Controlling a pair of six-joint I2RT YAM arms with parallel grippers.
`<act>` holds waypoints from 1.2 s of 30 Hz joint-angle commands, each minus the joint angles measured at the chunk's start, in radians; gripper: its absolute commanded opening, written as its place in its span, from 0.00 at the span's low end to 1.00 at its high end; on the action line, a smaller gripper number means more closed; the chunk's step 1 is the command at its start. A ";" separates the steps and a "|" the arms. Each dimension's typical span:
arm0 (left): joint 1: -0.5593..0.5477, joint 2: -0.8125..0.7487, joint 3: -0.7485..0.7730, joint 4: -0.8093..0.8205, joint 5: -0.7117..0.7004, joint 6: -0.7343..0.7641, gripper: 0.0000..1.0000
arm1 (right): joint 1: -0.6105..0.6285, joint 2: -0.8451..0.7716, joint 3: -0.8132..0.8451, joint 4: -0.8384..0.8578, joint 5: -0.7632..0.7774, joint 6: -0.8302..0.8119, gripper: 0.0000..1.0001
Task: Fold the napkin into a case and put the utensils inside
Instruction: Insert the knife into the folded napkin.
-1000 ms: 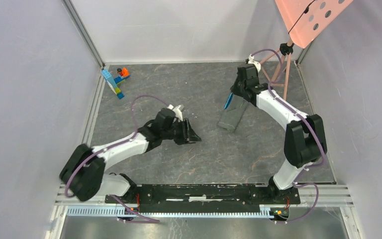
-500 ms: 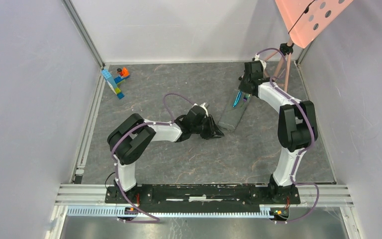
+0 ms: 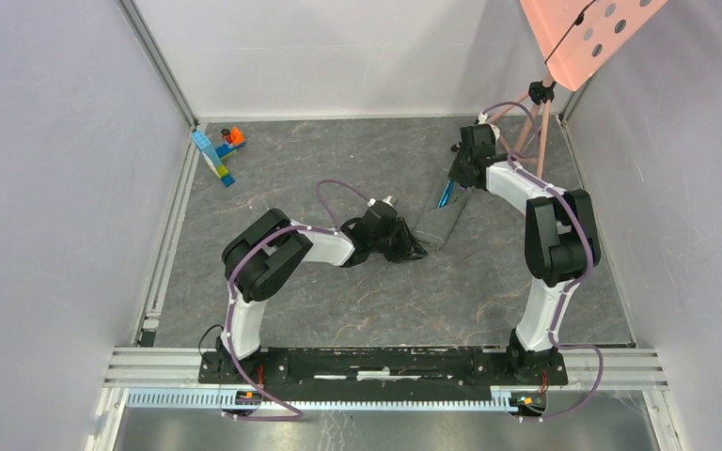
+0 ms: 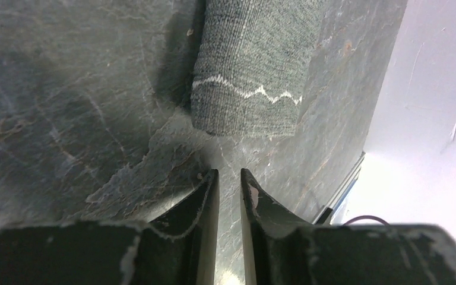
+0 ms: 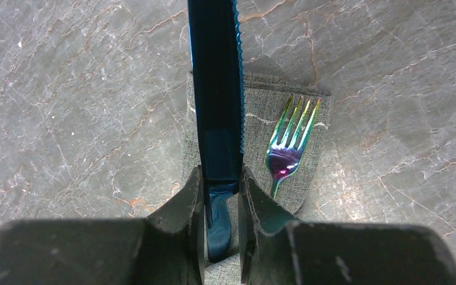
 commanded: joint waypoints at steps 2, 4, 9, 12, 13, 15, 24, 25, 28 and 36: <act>-0.006 0.032 0.042 0.041 -0.044 -0.042 0.25 | 0.002 -0.034 -0.011 0.043 -0.031 0.026 0.00; -0.006 0.036 0.045 0.040 -0.054 -0.042 0.25 | 0.004 -0.047 -0.028 0.044 -0.050 0.038 0.00; -0.007 0.059 0.062 0.035 -0.067 -0.043 0.25 | 0.015 -0.092 -0.079 0.045 -0.080 0.089 0.00; -0.010 0.067 0.066 0.035 -0.072 -0.045 0.25 | 0.021 -0.116 -0.110 0.046 -0.091 0.112 0.00; -0.012 0.068 0.066 0.035 -0.076 -0.043 0.25 | 0.023 -0.125 -0.117 0.049 -0.090 0.118 0.00; -0.014 0.068 0.066 0.035 -0.079 -0.041 0.25 | 0.029 -0.137 -0.125 0.053 -0.093 0.122 0.00; -0.017 0.062 0.066 0.035 -0.090 -0.043 0.24 | 0.039 -0.151 -0.177 0.045 -0.115 0.176 0.00; -0.018 0.061 0.066 0.035 -0.090 -0.042 0.24 | 0.040 -0.153 -0.182 0.046 -0.114 0.179 0.00; -0.019 0.057 0.063 0.035 -0.092 -0.041 0.24 | 0.042 -0.155 -0.195 0.043 -0.114 0.183 0.00; -0.020 0.056 0.063 0.041 -0.094 -0.041 0.24 | 0.051 -0.153 -0.211 0.045 -0.113 0.192 0.10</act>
